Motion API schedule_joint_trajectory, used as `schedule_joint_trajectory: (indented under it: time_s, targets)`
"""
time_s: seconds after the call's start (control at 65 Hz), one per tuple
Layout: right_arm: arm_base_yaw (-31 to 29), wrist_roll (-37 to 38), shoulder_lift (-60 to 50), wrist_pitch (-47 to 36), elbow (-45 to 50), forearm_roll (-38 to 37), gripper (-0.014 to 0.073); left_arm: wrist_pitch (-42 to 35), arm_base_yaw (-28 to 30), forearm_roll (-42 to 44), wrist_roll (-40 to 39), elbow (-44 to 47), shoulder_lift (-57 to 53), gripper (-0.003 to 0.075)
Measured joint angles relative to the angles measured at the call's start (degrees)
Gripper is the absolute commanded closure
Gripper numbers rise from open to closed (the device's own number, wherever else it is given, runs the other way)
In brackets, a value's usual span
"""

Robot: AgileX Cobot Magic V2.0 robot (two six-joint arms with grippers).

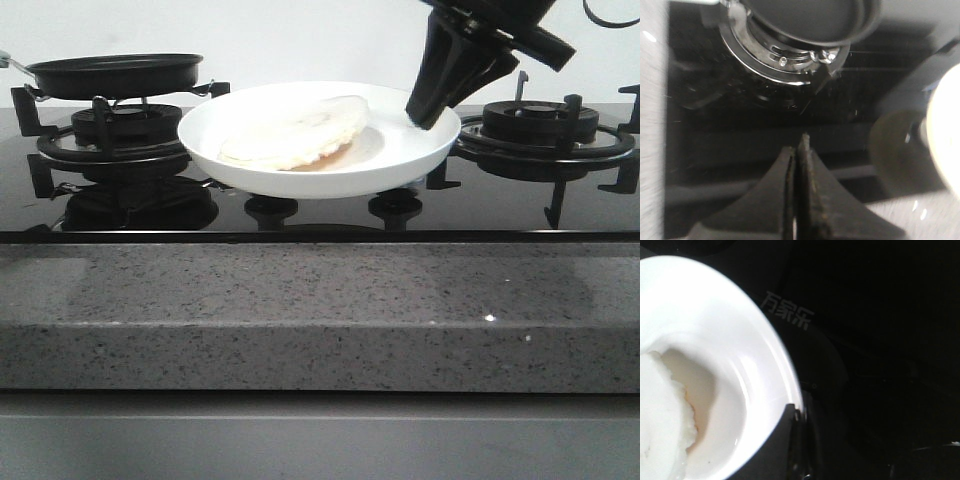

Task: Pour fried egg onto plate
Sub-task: 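Return the empty pan to its burner with the left gripper and release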

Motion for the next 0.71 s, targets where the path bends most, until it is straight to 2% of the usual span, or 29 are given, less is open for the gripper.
schedule_joint_trajectory:
  time_s: [0.154, 0.261, 0.707]
  targets:
    - [0.0, 0.0, 0.0, 0.0, 0.0, 0.0, 0.0632, -1.94, -5.99, 12.5, -8.69, 3.89, -8.47, 0.0739]
    - [0.0, 0.0, 0.0, 0.0, 0.0, 0.0, 0.0632, -4.64, -8.63, 17.83, -12.18, 8.23, -14.4, 0.074]
    - [0.0, 0.0, 0.0, 0.0, 0.0, 0.0, 0.0632, -20.45, -9.65, 19.9, -13.7, 29.43, -43.23, 0.0739]
